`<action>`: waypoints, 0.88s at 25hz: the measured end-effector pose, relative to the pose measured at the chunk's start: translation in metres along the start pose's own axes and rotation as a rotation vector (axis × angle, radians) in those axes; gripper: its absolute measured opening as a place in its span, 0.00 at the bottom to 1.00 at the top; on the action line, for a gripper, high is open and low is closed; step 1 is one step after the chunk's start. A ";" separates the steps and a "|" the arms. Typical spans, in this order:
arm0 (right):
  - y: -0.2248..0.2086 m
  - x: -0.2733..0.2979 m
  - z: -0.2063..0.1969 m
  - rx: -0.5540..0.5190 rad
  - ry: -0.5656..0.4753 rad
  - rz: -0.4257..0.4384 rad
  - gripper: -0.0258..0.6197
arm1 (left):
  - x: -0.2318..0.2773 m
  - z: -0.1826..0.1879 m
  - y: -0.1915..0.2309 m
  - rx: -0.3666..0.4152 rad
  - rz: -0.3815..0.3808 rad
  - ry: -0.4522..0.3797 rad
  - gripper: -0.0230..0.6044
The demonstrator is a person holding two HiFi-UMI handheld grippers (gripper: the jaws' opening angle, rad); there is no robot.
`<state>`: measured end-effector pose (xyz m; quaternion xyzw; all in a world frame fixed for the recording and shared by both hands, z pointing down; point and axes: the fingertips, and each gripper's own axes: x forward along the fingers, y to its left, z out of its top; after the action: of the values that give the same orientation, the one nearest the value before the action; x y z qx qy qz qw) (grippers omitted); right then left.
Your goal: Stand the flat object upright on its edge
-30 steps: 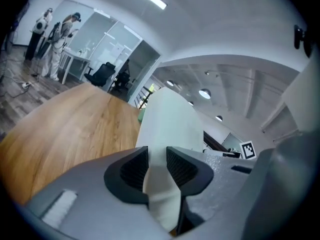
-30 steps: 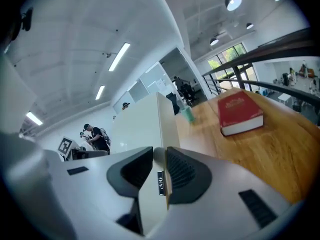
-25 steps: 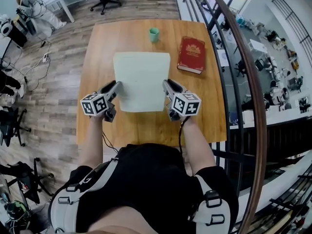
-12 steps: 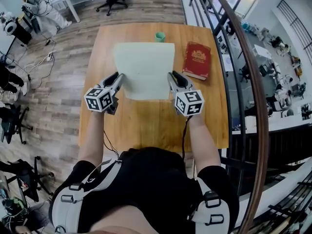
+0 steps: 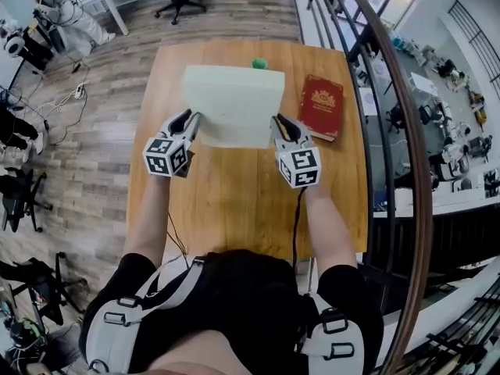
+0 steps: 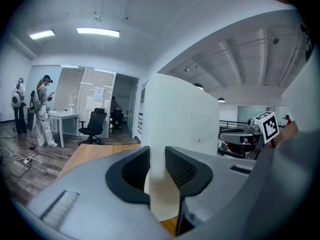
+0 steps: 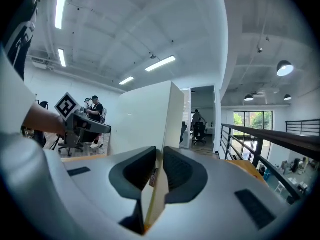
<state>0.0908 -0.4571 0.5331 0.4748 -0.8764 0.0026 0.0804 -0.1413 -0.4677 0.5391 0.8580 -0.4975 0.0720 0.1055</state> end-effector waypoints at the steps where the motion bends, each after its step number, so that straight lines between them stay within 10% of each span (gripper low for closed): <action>1: -0.003 0.005 -0.006 -0.012 0.011 0.000 0.12 | 0.005 -0.002 0.003 -0.001 0.012 -0.005 0.19; 22: 0.002 0.003 -0.060 -0.024 0.081 -0.004 0.12 | 0.004 -0.067 -0.004 0.036 0.018 0.097 0.18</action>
<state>0.0953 -0.4535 0.5927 0.4750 -0.8715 0.0110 0.1216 -0.1373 -0.4520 0.6047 0.8507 -0.4982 0.1234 0.1132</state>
